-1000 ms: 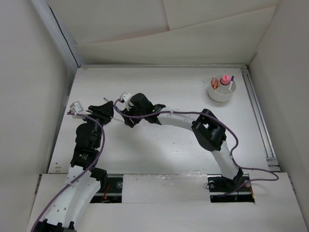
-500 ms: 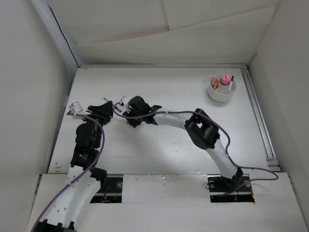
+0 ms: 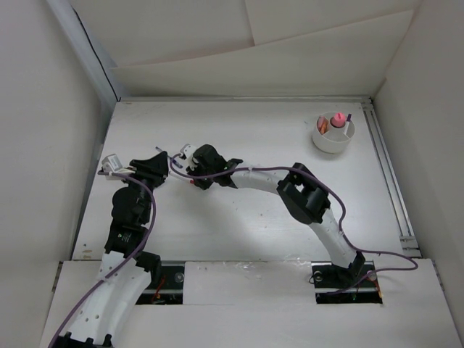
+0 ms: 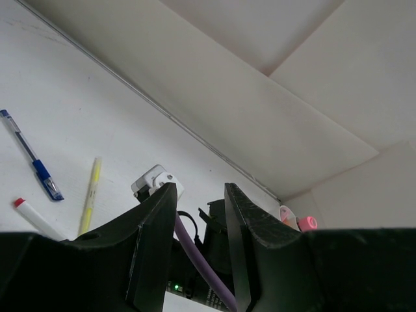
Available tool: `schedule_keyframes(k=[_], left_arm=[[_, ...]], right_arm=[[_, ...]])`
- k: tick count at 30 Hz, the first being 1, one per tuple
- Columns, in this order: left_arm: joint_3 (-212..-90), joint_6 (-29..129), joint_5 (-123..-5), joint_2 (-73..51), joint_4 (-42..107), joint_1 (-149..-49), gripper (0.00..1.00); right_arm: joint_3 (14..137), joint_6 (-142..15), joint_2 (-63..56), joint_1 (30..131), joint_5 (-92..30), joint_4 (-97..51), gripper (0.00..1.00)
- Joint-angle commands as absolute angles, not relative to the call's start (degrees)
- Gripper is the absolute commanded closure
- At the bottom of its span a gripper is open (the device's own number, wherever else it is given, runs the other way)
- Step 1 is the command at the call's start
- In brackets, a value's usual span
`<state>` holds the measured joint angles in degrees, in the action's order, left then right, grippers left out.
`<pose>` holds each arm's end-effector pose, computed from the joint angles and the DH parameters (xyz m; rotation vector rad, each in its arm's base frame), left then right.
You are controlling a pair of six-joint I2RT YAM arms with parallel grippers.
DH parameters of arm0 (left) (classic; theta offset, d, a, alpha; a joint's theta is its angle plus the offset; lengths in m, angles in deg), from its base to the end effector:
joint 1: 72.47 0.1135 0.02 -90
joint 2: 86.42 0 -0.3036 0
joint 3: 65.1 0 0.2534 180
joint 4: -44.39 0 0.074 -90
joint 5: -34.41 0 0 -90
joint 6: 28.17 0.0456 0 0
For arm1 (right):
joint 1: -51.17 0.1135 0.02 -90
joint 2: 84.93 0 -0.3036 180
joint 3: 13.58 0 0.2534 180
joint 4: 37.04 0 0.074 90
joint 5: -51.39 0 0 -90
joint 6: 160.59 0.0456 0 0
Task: Sort the stationery into containers
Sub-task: Pick up the pen from the center of the board.
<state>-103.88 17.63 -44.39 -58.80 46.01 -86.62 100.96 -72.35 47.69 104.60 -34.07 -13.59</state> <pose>0.1141 -0.0196 0.3296 -0.5209 1.2877 -0.7236 0.3283 0.4486 0.1791 -1.1287 2.0688 0.5463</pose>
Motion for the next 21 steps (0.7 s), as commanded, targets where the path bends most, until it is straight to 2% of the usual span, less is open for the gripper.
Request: schedule_keyframes(k=[1,11,21], left_arm=[[-103.4,17.4,-43.8,-59.3,47.0,-86.6,0.68],[-103.4,17.4,-43.8,-58.8,47.0,-86.6,0.68],[-103.4,17.4,-44.3,-58.8,47.0,-86.6,0.68]], right_arm=[[99.4,-72.1,47.0,104.7,-32.5,-16.0,0.86],[94.6,-72.1,40.0,104.7,-30.4,-17.7,0.97],[85.6,-71.6,27.4,103.6,-32.3,-19.5,1.0]])
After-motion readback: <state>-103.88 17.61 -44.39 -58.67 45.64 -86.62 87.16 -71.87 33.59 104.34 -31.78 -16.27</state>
